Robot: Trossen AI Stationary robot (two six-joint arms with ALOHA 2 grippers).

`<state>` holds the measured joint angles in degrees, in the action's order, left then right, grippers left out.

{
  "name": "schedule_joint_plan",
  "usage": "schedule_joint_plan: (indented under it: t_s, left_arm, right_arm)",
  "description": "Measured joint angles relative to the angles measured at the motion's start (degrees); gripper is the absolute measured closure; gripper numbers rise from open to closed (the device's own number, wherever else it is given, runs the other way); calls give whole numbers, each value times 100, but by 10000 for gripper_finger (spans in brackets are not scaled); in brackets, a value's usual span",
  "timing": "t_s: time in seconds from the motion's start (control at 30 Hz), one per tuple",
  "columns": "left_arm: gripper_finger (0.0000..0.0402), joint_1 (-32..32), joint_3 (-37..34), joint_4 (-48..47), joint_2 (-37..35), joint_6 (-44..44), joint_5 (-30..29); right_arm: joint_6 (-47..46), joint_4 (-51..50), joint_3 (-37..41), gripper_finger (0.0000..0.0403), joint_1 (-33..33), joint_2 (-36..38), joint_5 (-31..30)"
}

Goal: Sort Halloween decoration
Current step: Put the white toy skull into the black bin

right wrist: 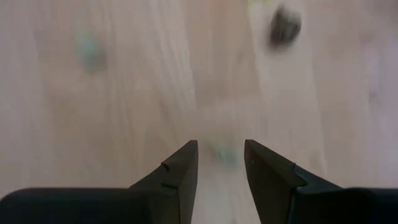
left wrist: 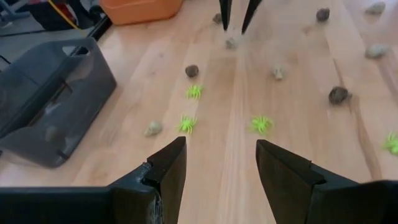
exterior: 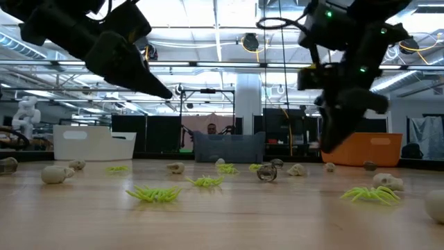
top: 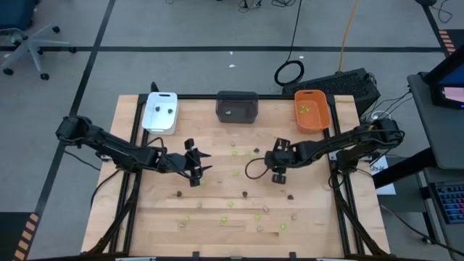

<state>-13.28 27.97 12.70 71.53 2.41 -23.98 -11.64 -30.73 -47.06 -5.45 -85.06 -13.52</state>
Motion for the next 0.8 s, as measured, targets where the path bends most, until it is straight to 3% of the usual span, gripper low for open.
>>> schedule_joint_plan:
  t_s: [0.17,0.4,0.6,0.8]
  left_arm:
    - [210,0,-2,79,142,-116,18]
    - [210,0,0,369,186,-174,23]
    - [210,0,0,348,188,-168,58]
    - [210,0,0,349,188,-168,61]
  right_arm:
    - [365,-254,183,282,-1,0,11]
    - [980,565,553,279,52,-2,21]
    - [1078,675,637,271,188,-2,30]
    - [1193,916,631,267,385,-162,594]
